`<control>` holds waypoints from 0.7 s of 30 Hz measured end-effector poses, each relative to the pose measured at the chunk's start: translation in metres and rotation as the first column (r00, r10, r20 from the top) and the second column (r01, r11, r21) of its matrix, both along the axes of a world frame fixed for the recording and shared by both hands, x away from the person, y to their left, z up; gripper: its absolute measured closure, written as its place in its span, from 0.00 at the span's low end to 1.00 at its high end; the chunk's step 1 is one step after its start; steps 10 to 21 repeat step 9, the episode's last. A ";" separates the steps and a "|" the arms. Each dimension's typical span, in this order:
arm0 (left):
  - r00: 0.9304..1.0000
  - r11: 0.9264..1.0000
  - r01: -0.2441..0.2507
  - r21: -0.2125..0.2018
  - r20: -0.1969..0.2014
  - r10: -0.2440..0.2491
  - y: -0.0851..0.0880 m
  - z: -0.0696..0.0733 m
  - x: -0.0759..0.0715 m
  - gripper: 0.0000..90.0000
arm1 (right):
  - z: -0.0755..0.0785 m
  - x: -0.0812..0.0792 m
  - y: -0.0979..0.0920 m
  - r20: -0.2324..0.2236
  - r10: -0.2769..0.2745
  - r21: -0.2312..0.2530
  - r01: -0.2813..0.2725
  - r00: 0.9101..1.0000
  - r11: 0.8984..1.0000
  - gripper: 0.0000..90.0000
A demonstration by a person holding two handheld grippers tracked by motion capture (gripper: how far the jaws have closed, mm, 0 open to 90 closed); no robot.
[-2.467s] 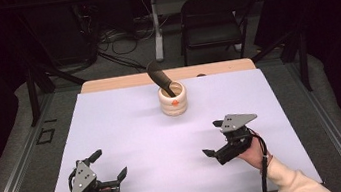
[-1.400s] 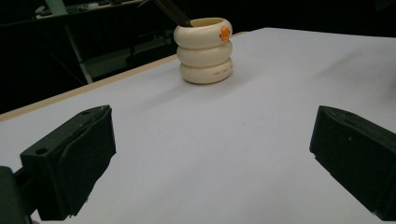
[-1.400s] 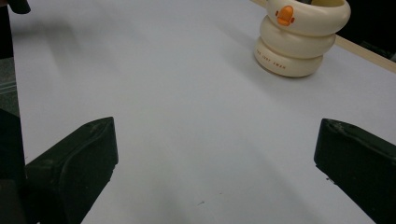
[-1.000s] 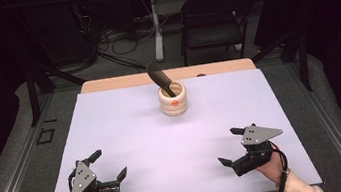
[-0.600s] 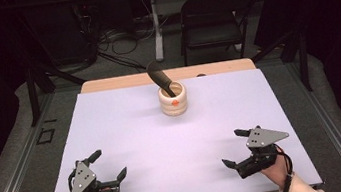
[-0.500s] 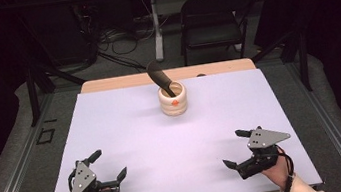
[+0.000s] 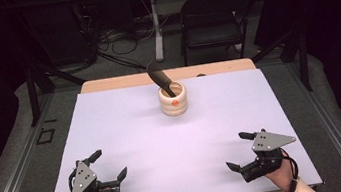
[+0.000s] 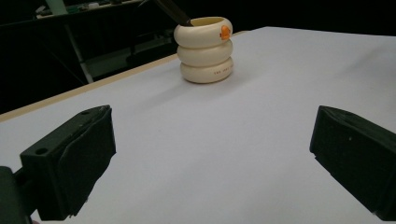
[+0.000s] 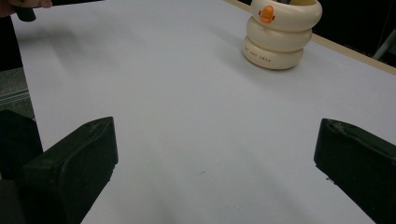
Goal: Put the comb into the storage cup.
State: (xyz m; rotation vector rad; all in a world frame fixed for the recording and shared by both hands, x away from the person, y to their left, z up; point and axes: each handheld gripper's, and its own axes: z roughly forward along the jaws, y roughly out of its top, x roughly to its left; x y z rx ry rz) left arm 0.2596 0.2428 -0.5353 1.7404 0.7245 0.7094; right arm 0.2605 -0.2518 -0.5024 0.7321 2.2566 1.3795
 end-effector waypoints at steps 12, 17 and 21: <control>1.000 1.000 0.000 0.001 -0.001 0.000 0.000 0.000 0.000 0.00 | -0.002 0.000 0.000 -0.002 0.006 -0.010 -0.006 1.000 1.000 0.00; 1.000 1.000 0.000 0.001 -0.001 0.000 0.000 0.000 0.000 0.00 | -0.002 0.000 0.000 -0.002 0.006 -0.010 -0.006 1.000 1.000 0.00; 1.000 1.000 0.000 0.001 -0.001 0.000 0.000 0.000 0.000 0.00 | -0.002 0.000 0.000 -0.002 0.006 -0.010 -0.006 1.000 1.000 0.00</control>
